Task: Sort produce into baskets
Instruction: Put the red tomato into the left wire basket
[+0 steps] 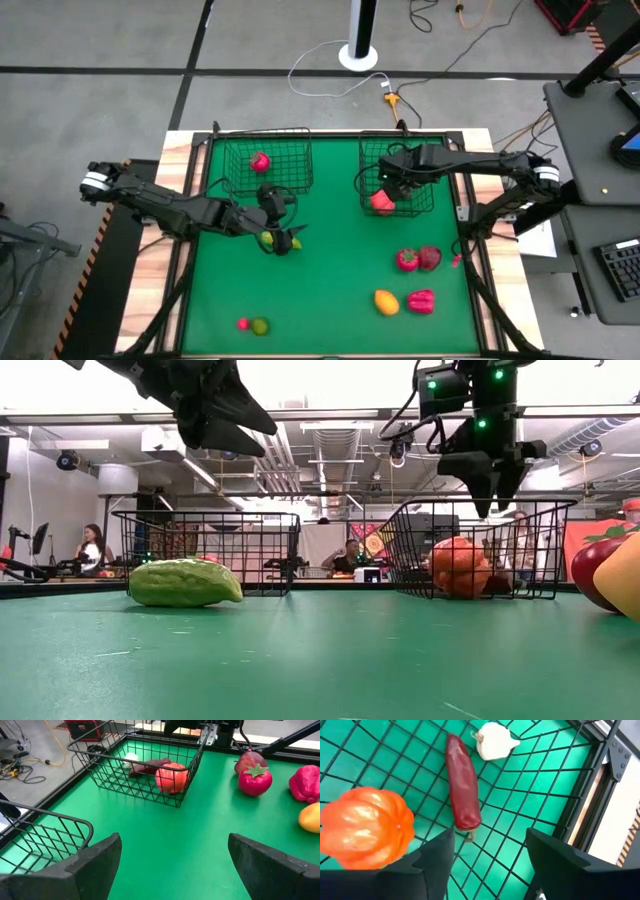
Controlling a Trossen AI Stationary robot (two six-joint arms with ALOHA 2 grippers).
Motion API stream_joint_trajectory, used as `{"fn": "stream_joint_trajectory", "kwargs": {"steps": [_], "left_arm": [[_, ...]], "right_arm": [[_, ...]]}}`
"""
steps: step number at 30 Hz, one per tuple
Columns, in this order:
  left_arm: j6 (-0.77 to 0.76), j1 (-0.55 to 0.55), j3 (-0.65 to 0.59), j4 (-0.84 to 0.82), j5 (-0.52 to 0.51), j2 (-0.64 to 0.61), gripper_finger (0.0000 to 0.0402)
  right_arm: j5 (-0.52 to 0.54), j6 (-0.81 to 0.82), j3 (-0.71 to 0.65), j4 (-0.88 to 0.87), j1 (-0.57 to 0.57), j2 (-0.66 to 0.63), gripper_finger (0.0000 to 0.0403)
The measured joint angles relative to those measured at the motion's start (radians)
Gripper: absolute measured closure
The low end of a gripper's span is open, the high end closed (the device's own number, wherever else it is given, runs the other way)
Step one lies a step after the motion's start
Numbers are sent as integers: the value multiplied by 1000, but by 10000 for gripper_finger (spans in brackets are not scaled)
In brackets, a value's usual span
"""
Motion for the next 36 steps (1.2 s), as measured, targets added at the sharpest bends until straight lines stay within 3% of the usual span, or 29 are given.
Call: {"fn": "stream_joint_trajectory", "kwargs": {"steps": [9,16,23,30,36], "left_arm": [[-87,-7,0,-1,146,0,56],[-163,-45,0,0,147,0,56],[-224,-96,0,30,49,7,56],[-219,-126,0,98,31,32,56],[-159,-125,0,139,12,38,56]], "right_arm": [[-118,-85,0,89,9,-56,149],[-274,-95,0,105,68,-104,157],[-438,-24,0,118,264,-101,160],[-571,209,0,116,498,-104,155],[-586,374,-1,94,602,-81,121]]}}
